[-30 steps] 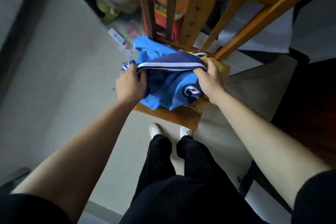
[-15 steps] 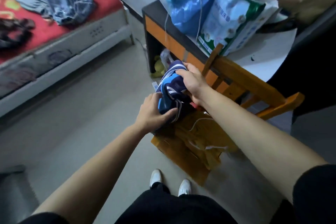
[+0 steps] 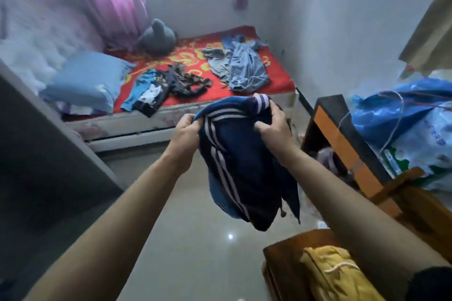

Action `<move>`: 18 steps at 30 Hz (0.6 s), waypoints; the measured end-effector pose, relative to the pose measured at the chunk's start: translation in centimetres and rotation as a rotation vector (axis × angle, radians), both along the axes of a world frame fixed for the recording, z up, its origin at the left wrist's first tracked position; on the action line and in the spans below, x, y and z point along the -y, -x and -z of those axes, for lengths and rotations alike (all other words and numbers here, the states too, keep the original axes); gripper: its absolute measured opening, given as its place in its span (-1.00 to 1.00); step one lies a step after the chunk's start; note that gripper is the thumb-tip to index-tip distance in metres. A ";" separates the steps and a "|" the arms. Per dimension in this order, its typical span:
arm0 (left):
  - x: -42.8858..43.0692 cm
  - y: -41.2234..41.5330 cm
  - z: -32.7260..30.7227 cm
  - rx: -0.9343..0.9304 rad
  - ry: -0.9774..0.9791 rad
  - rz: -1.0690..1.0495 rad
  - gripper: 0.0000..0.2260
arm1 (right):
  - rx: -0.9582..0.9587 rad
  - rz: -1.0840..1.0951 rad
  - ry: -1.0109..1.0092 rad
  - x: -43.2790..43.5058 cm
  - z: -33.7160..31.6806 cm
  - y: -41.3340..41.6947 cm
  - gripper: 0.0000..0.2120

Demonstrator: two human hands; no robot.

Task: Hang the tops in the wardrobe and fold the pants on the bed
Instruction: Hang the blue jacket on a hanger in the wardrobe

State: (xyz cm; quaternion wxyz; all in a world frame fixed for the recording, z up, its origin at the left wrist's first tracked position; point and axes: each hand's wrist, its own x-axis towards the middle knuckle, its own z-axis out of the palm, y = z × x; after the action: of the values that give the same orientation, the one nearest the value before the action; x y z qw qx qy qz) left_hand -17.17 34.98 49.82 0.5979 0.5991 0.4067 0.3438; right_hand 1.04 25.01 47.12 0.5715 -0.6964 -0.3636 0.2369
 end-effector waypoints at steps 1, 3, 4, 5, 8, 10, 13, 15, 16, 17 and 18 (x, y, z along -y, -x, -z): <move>-0.6 1.6 -1.7 0.064 0.051 -0.024 -0.88 | 0.125 -0.014 0.079 -1.4 0.4 1.2 -0.26; -1.8 4.8 -4.6 0.147 0.093 -0.038 -0.85 | 0.277 -0.012 0.164 -3.8 1.1 3.8 -0.11; -2.2 6.5 -5.9 0.127 0.063 -0.037 -0.81 | 0.326 0.005 0.160 -4.9 1.3 5.3 -0.12; -2.6 8.2 -7.0 0.071 -0.007 -0.035 -0.78 | 0.365 0.036 0.122 -6.0 1.3 6.8 -0.21; -4.1 13.0 -9.3 -0.185 -0.350 -0.022 -0.54 | 0.388 0.146 -0.016 -9.5 -0.2 10.4 -0.67; -6.0 16.4 -9.8 -0.448 -0.509 -0.083 -0.45 | 0.434 0.194 0.005 -12.0 -2.1 11.9 -0.55; -9.1 21.4 -10.1 -0.647 -0.576 -0.206 -0.52 | 0.668 0.143 -0.072 -15.6 -5.8 14.3 -0.51; -10.8 24.3 -10.3 -0.599 -0.566 -0.293 -0.62 | 0.661 0.000 -0.180 -17.7 -8.0 16.7 -0.50; -11.6 25.7 -10.4 -0.578 -0.567 -0.330 -0.66 | 0.625 -0.073 -0.231 -18.7 -8.6 18.1 -0.51; -12.4 27.0 -10.5 -0.569 -0.573 -0.371 -0.68 | 0.583 -0.140 -0.261 -19.7 -9.0 19.5 -0.52; -13.3 28.4 -10.7 -0.570 -0.585 -0.419 -0.69 | 0.581 -0.198 -0.277 -20.6 -9.2 20.7 -0.51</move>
State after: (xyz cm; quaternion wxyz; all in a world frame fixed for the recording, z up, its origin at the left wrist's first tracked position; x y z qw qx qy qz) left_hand -45.56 48.25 60.49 0.1856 0.7183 0.5530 0.3790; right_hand -19.70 45.59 56.35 0.5074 -0.6119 -0.6060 0.0310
